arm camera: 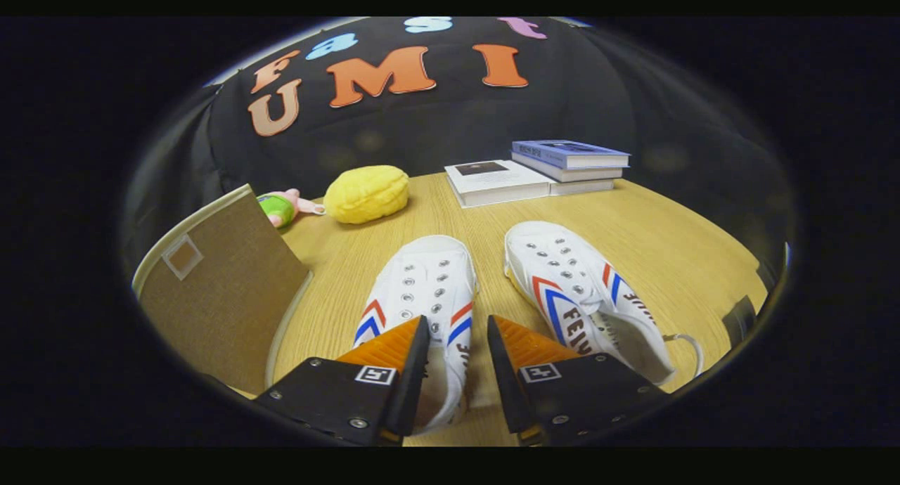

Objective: Open the storage box then place both shoes into the box .Put the left shoe in first, then the right shoe, with the right side of both shoes facing outward in a uniform manner.

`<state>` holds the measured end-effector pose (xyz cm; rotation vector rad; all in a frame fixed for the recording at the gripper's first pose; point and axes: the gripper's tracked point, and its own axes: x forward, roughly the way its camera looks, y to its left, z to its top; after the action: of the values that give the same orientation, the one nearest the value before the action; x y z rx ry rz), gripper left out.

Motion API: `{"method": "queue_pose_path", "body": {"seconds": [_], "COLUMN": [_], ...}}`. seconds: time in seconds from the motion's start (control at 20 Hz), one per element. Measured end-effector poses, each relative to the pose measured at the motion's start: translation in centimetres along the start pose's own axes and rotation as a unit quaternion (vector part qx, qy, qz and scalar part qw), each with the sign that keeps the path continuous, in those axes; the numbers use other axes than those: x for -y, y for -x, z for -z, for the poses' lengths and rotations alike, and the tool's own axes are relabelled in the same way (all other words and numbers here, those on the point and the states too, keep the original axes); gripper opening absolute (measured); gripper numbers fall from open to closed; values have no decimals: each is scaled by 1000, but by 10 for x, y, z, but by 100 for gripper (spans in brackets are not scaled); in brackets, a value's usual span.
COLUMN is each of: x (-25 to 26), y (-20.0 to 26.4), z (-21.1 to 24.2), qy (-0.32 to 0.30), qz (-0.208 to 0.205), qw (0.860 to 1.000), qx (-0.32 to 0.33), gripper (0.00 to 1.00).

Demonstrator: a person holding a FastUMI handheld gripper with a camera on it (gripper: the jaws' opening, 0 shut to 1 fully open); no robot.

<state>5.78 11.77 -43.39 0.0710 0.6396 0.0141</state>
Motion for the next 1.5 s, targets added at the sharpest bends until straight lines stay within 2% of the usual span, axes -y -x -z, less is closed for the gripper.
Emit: {"method": "queue_pose_path", "body": {"seconds": [0.05,0.1,0.25,0.3,0.65,1.1,1.35,1.5], "x": [0,-6,-5,-7,-29,-76,-127,-164], "y": [2,2,3,6,38,112,144,155], "z": [-3,-2,-8,-11,-40,-123,-163,-173], "qy": [12,14,7,-2,-31,-46,-36,-28], "qz": [0,-11,9,7,-16,-47,-71,-90], "qw": [1000,1000,1000,1000,999,992,988,985], "qx": [5,4,16,21,40,110,136,143], "gripper": [53,41,4,2,0,0,0,0]}}
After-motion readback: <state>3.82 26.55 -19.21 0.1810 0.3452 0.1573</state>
